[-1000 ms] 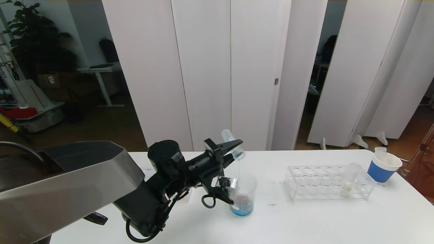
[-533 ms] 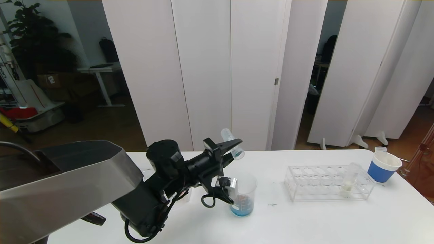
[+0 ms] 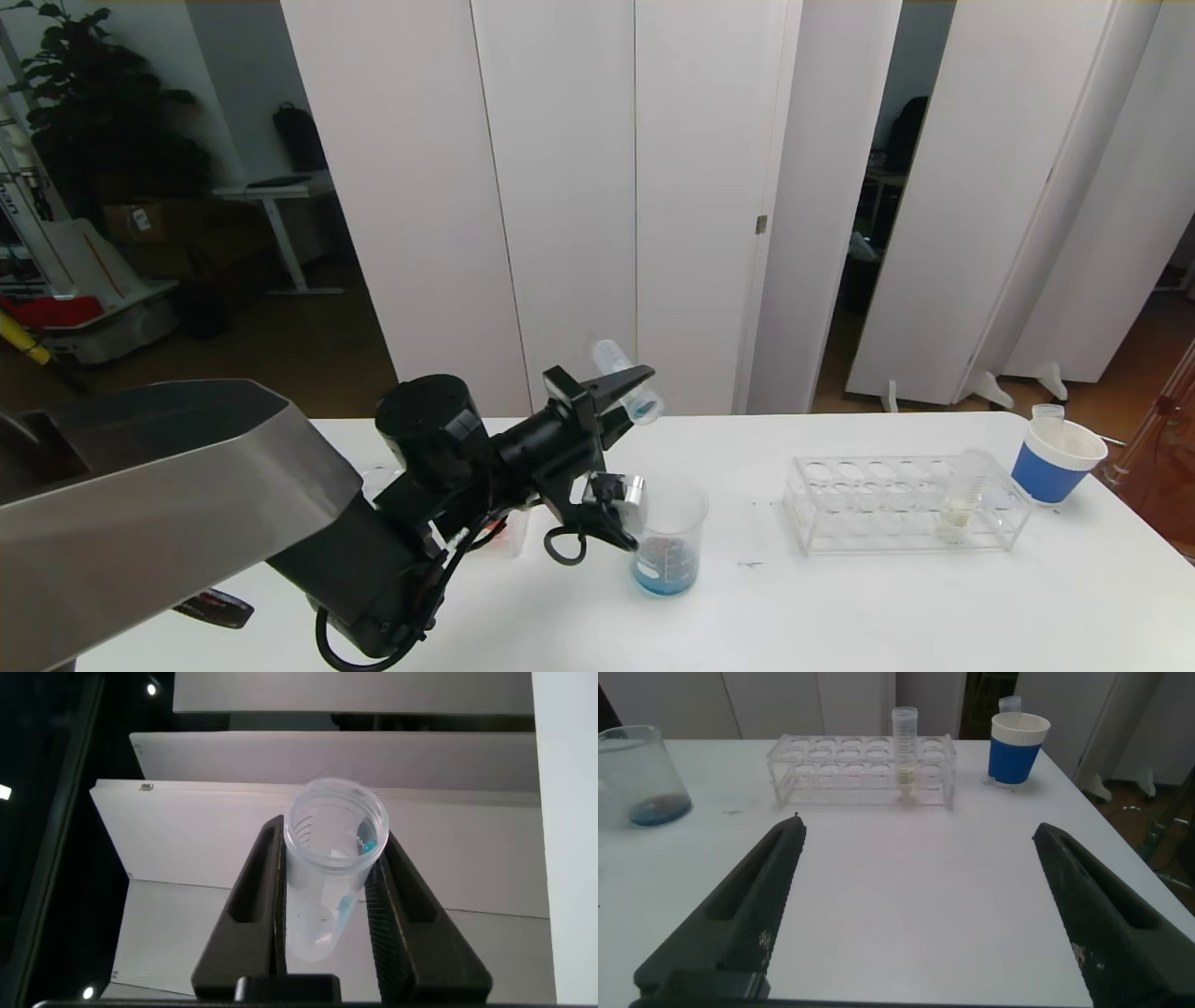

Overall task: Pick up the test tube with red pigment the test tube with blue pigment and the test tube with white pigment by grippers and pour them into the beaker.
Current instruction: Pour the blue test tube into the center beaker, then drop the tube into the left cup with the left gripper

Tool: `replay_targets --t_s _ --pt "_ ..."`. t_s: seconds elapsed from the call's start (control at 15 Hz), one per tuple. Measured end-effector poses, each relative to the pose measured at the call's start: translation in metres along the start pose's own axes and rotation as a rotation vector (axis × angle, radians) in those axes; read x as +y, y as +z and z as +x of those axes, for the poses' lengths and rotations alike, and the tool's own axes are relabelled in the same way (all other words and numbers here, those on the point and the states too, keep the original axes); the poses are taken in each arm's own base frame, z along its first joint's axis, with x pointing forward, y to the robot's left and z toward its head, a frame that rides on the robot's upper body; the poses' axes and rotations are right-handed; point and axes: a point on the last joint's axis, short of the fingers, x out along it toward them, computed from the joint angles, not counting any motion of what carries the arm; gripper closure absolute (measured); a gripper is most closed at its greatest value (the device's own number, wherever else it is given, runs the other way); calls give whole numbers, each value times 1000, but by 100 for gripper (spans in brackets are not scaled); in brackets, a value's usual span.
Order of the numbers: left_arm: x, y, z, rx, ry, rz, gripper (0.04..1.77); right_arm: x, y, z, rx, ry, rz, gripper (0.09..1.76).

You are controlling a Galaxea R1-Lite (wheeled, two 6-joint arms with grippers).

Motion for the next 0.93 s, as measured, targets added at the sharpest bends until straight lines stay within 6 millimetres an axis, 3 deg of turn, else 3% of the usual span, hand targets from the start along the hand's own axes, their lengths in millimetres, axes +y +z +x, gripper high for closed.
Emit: replay_targets --t_s 0.27,0.73,0.93 --pt "19 1 -2 240 56 -70 123 0 0 0 0 0 0 10" --pt "44 -1 -12 714 226 -446 123 0 0 0 0 0 0 10" --pt "66 -2 -17 895 350 -618 123 0 0 0 0 0 0 10"
